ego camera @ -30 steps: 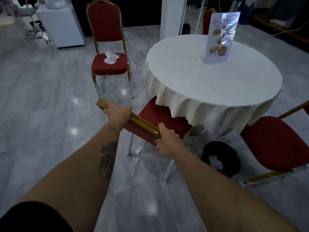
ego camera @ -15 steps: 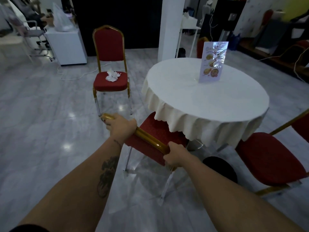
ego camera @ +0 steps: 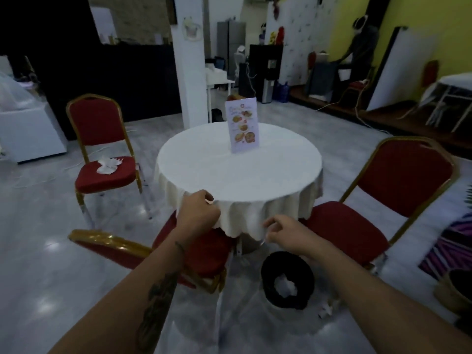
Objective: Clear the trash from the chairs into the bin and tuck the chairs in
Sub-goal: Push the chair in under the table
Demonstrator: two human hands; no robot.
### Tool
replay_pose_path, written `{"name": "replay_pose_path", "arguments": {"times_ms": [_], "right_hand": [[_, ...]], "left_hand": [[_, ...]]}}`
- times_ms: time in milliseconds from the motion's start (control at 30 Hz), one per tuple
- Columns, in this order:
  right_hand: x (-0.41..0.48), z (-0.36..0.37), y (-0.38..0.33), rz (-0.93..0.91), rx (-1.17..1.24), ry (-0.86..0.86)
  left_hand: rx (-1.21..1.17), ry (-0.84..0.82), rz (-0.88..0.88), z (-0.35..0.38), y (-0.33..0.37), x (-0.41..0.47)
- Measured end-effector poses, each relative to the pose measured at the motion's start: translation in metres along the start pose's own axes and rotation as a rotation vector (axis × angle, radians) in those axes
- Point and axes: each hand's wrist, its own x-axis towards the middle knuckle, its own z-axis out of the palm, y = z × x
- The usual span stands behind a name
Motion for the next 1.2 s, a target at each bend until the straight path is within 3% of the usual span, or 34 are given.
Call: {"name": "replay_pose_path", "arguments": {"times_ms": [167,500,900,1200], "right_hand": [[-0.022,-0.096,0.075,0.033,0.037,0.148],[-0.064,-0.284,0.266,0.242,0.028,0.288],[-0.071,-0.433,0.37,0.337,-0.044,0.401],[0.016,-0.557,0.423,0.316,-0.255,0.414]], "left_hand": [[0.016,-0.189,0.147,0.083,0.099,0.002],[0.021,-0.352,0.35,0.287,0.298,-0.011],[0.04,-0.567,0.491,0.425,0.444,0.021],[0.008,-0.619,0.539,0.548,0.529,0.112]]}}
